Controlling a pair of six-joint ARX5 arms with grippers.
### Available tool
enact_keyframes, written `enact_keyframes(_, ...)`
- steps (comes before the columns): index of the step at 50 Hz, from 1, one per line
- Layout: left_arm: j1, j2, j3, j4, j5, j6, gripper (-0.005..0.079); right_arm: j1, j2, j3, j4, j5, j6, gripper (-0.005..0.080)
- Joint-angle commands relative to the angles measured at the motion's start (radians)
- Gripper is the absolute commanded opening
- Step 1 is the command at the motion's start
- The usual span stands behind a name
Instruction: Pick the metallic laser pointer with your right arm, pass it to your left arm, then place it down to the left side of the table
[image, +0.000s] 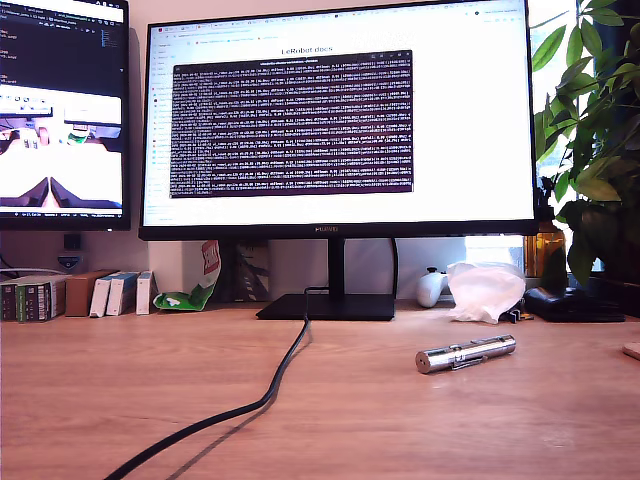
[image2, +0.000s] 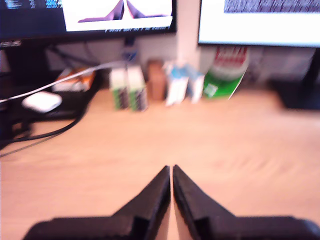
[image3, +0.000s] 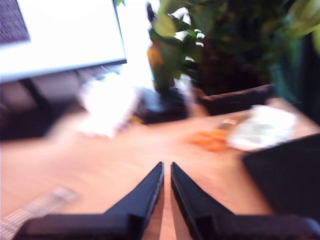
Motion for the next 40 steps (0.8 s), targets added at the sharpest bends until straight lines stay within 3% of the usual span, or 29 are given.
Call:
enact_keyframes(1, -0.002, -0.008, -0.022, 0.064, 0.032, -0.042, -0.0023, 0.002, 0.001, -0.016, 0.079, -0.02, 0.059, -0.001)
enact_keyframes(7, -0.002, -0.008, -0.019, 0.201, 0.107, -0.116, -0.0023, 0.002, 0.001, 0.0, 0.225, -0.047, 0.168, -0.001)
enact_keyframes(11, -0.002, -0.008, -0.008, 0.254, 0.153, -0.127, -0.0023, 0.002, 0.001, 0.034, 0.244, -0.071, 0.17, -0.0007)
enact_keyframes(24, -0.002, 0.039, 0.105, 0.178, 0.264, -0.124, -0.0023, 0.002, 0.051, 0.186, 0.098, -0.163, 0.047, 0.0024)
enact_keyframes(40, -0.002, 0.357, 0.332, 0.069, 0.359, -0.002, -0.0023, 0.002, 0.368, 0.415, -0.081, -0.274, -0.106, 0.0023)
